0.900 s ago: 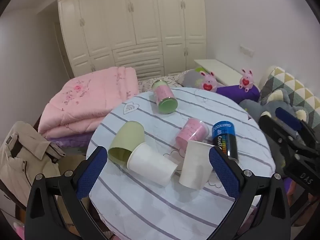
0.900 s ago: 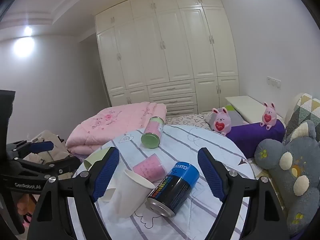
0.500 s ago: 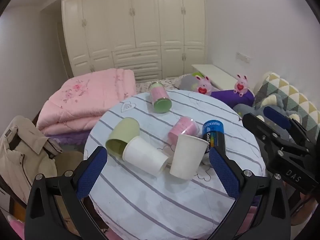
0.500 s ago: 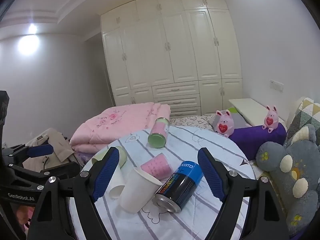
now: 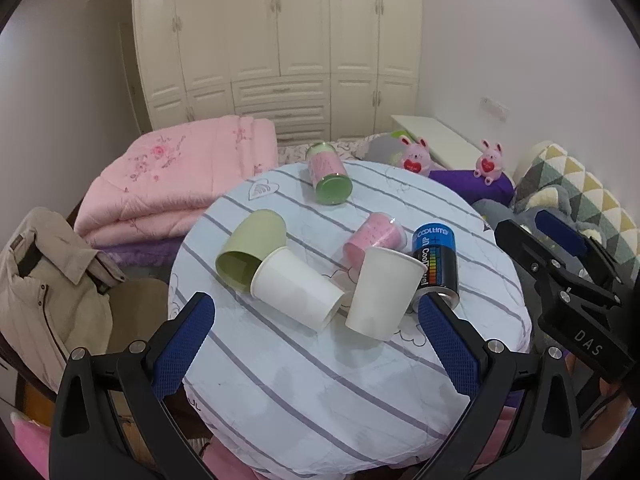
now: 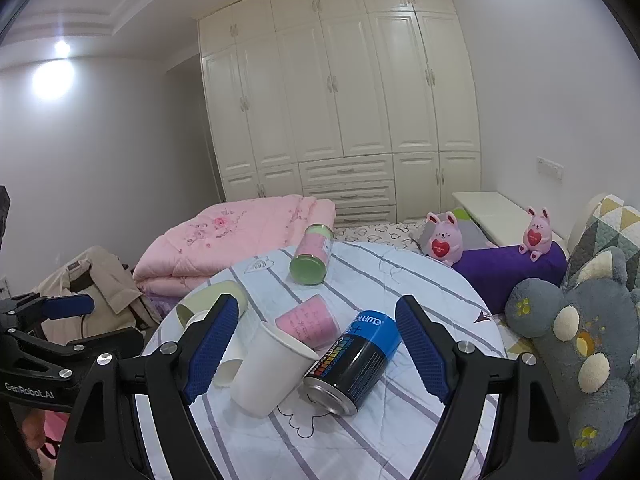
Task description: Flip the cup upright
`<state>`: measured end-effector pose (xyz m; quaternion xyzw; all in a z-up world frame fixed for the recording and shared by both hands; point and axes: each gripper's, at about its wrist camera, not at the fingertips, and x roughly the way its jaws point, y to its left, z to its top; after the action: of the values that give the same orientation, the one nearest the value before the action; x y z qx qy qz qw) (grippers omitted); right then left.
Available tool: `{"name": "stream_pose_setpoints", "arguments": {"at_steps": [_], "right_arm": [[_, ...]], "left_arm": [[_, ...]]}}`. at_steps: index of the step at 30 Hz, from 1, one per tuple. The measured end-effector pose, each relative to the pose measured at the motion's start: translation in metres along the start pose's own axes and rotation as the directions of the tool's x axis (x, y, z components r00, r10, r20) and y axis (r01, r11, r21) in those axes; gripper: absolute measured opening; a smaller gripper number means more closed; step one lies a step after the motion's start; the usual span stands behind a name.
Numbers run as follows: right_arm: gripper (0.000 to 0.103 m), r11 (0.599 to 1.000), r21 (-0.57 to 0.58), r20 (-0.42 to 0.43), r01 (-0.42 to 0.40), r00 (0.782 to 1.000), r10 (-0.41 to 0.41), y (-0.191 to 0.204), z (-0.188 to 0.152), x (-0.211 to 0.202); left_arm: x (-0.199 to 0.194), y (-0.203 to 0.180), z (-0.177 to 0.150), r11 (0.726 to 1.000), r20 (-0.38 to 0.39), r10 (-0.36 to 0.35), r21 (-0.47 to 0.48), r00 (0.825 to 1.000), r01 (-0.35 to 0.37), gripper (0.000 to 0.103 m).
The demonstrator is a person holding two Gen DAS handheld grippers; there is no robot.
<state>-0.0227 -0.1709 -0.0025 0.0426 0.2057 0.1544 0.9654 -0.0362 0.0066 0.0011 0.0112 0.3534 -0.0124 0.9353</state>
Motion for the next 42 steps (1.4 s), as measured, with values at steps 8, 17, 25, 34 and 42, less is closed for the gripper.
{"name": "stream_pose_setpoints", "arguments": {"at_steps": [8,17,25,34,42], "right_arm": [[0.082,0.999,-0.020,-0.030,0.027,0.999,-0.028,0.001,-0.002,0.008],[0.082,0.998,-0.006,-0.066,0.069,0.995,-0.069,-0.008,-0.004,0.016],[0.082,0.996,0.013,-0.081,0.083,0.993,-0.082,-0.012,-0.005,0.018],[0.082,0.997,0.009,-0.088,0.083,0.993,-0.082,-0.009,-0.005,0.021],[0.082,0.997,0.010,-0.088,0.079,0.993,-0.078,-0.009,-0.006,0.022]], "left_arm": [[0.014,-0.005,0.001,1.000,-0.024,-0.015,0.011,1.000,0.015,0.103],[0.032,-0.007,0.003,0.999,-0.056,-0.043,0.008,0.998,0.044,0.103],[0.042,-0.004,0.004,0.999,-0.070,-0.045,-0.004,0.997,0.045,0.103],[0.045,-0.001,0.006,0.999,-0.071,-0.040,-0.002,0.997,0.040,0.103],[0.043,-0.001,0.003,1.000,-0.060,-0.015,0.007,0.998,0.015,0.103]]}}
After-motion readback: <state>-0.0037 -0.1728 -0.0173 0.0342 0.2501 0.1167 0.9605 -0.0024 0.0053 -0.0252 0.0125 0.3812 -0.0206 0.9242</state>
